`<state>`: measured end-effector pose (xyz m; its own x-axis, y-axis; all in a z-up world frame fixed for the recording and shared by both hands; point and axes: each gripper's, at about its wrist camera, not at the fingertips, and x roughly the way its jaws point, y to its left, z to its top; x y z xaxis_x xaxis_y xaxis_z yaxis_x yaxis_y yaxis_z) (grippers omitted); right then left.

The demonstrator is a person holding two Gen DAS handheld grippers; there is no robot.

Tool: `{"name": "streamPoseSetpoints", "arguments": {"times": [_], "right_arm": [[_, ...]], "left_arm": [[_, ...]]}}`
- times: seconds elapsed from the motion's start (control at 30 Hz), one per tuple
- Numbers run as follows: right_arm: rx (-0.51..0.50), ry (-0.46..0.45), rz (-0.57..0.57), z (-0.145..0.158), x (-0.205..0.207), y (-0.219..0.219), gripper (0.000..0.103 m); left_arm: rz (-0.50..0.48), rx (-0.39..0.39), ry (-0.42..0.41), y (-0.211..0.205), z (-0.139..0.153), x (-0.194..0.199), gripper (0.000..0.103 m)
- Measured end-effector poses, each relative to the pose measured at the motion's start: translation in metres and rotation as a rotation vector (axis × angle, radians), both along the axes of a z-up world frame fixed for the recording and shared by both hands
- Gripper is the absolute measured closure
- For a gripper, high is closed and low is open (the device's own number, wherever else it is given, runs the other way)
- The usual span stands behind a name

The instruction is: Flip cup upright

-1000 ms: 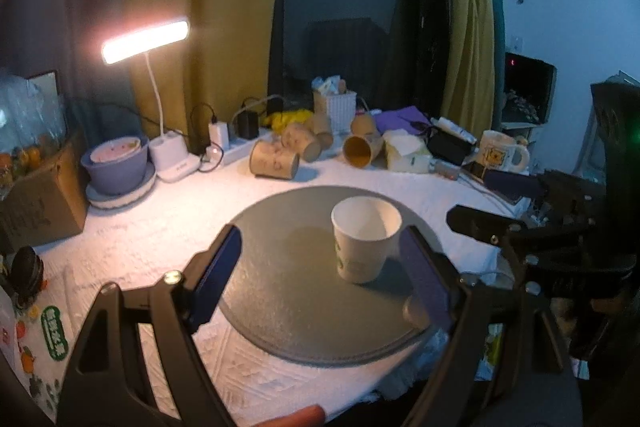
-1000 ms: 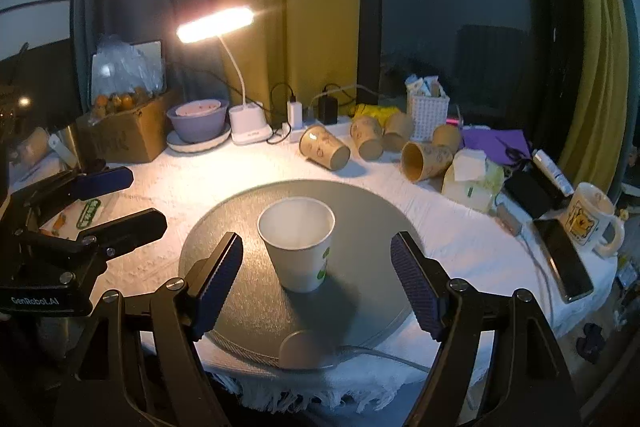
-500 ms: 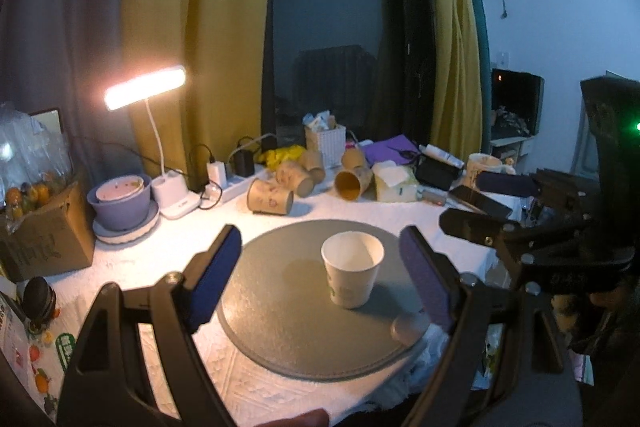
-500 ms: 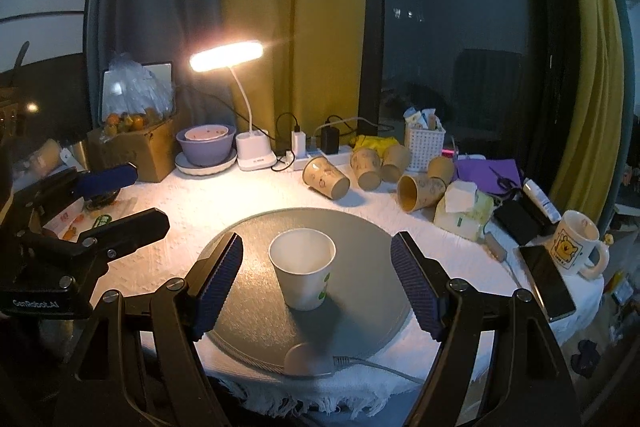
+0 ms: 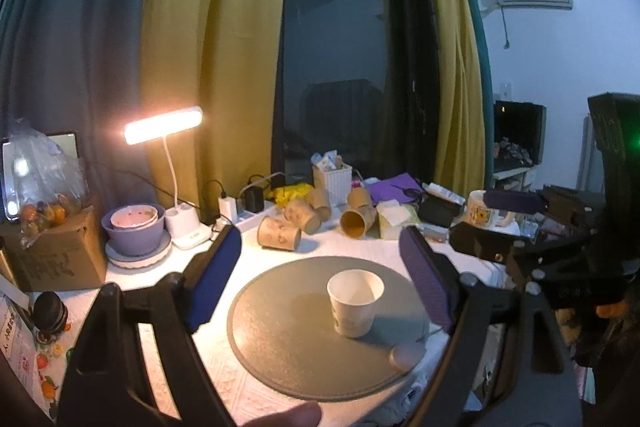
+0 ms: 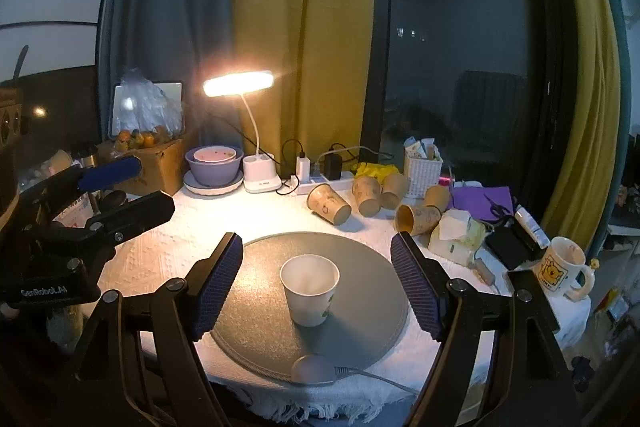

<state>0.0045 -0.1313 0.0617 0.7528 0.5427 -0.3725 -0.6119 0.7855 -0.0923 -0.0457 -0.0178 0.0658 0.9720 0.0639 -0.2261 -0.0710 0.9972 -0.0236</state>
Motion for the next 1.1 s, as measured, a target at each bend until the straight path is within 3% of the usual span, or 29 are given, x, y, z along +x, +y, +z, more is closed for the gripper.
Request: {"name": "streamPoseSetpoints", "arguments": {"times": [1.1], "right_arm": [[-0.015,0.006,0.011,-0.0056,-0.0017,0.0067,0.024]], "left_arm": [[-0.010,-0.020,0.007,0.0022,-0.0027,-0.0033,0.021]]}}
